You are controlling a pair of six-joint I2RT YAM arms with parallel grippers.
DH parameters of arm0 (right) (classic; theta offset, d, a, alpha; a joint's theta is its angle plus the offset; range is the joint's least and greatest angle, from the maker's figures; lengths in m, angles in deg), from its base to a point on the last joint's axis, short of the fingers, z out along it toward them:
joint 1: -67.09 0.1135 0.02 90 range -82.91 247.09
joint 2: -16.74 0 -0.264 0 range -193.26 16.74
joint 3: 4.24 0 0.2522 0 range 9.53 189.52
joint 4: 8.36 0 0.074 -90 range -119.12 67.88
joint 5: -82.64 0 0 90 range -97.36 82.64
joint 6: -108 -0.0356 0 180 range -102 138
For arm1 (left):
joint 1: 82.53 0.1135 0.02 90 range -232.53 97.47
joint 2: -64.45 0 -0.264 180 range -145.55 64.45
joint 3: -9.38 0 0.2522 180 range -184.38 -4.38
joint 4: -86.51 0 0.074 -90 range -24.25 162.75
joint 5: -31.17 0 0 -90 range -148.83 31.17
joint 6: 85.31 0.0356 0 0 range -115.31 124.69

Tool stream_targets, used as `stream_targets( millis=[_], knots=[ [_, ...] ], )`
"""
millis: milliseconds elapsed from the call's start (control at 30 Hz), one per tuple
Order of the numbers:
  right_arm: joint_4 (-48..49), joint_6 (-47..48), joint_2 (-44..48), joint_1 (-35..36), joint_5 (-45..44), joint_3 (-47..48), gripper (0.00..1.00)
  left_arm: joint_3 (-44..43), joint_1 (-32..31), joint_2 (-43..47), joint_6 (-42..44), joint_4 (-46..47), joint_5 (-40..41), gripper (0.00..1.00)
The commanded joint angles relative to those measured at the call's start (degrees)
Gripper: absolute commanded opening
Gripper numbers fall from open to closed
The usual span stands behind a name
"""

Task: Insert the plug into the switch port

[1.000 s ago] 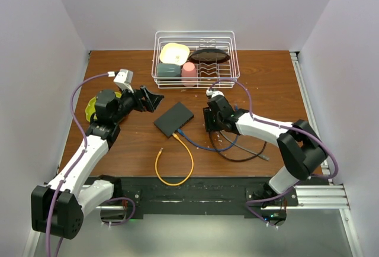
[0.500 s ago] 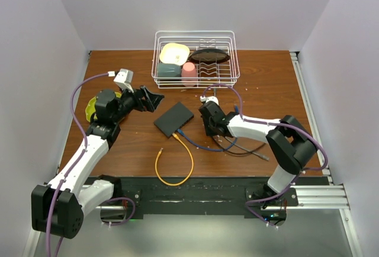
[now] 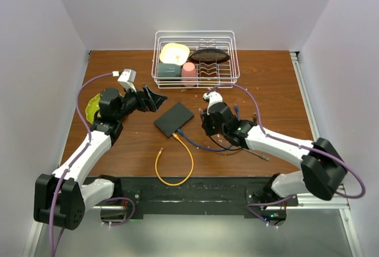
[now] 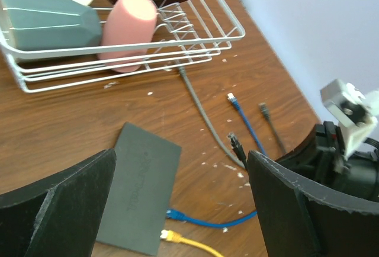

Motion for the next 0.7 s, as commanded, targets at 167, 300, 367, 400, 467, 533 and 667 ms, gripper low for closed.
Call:
stream_targets(
  millis=[167,300,367,400,467,533,667],
  knots=[
    [8.5,4.0,5.8,4.2,6.3,0.7,0.00,1.0,-0.2,-4.6,-8.9,13.4,-9.2,0.98],
    [9.6,3.5,7.4,5.0,6.4,0.5,0.00,0.7,-1.0,-5.3,-9.7,15.6,-12.0,0.97],
    [10.0,3.3,8.4,5.0,6.9,0.2,0.00,0.6,-1.9,-5.8,-9.1,16.7,-13.4,0.96],
    [10.5,3.3,8.7,5.0,7.0,-0.1,0.00,0.5,-2.3,-6.0,-8.7,16.8,-13.7,0.95],
    [10.9,3.4,9.3,5.1,7.4,-0.3,0.00,-0.3,-3.6,-7.6,-7.9,16.6,-15.5,0.93],
    [11.3,3.2,10.0,5.1,7.5,-0.4,0.00,-2.0,-4.4,-9.6,-7.0,15.3,-16.6,0.89],
    [11.4,3.2,10.7,5.1,7.9,-0.4,0.00,-3.1,-6.5,-11.3,-5.7,14.5,-17.2,0.86]
  ],
)
